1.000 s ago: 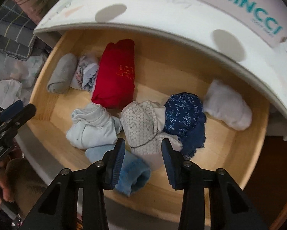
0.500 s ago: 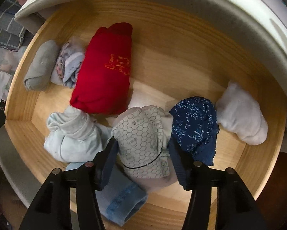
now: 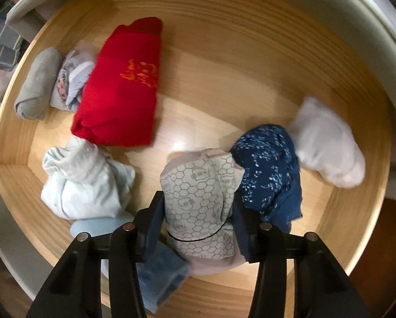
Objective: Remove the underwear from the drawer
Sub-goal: 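Move the right gripper back into the drawer toward the patterned underwear, then grasp the pale grey-blue bundle with the left gripper while the right holds the hexagon underwear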
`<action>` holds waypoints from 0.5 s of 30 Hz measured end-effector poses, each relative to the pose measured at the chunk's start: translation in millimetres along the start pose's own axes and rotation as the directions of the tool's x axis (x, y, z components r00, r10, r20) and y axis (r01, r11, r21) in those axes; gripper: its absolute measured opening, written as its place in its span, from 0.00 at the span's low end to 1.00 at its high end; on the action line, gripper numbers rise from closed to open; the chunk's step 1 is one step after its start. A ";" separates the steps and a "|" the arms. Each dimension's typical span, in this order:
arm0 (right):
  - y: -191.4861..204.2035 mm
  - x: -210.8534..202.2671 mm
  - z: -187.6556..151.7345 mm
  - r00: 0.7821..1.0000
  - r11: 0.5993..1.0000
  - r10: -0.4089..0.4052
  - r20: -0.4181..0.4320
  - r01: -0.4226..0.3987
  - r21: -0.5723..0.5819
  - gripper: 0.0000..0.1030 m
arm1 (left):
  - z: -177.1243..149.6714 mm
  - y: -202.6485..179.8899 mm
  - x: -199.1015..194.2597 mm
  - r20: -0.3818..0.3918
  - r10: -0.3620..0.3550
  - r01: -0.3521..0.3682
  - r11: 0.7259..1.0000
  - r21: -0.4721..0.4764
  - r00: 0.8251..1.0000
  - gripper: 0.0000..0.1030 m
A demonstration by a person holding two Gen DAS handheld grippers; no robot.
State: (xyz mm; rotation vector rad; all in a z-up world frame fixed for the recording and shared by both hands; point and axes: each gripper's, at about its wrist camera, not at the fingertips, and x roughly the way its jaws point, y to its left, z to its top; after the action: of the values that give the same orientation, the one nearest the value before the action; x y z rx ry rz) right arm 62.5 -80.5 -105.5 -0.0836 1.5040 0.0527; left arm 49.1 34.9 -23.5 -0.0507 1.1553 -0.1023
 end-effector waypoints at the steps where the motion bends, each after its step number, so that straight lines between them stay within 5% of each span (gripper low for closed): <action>1: -1.9 -0.7 -2.0 1.000 1.000 0.001 0.002 -0.001 0.011 0.41 | -0.2 -0.2 -0.1 0.001 0.001 -0.001 1.000 0.001 1.000 0.62; 9: -26.0 -30.6 -31.9 0.992 0.991 0.044 0.118 -0.059 0.123 0.40 | -0.1 -3.1 3.9 -0.024 -0.014 0.014 1.000 0.026 1.000 0.62; 15: -27.3 -61.5 -49.6 0.978 0.986 -0.007 0.210 -0.028 0.167 0.40 | -1.1 -11.1 12.1 -0.077 -0.030 0.036 0.997 0.075 0.997 0.62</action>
State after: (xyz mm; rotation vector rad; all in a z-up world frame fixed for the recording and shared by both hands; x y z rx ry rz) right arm 11.5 -111.1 -46.7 0.0649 1.2923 -0.0562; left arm 52.4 22.6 -33.9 0.0016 1.2257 -0.1786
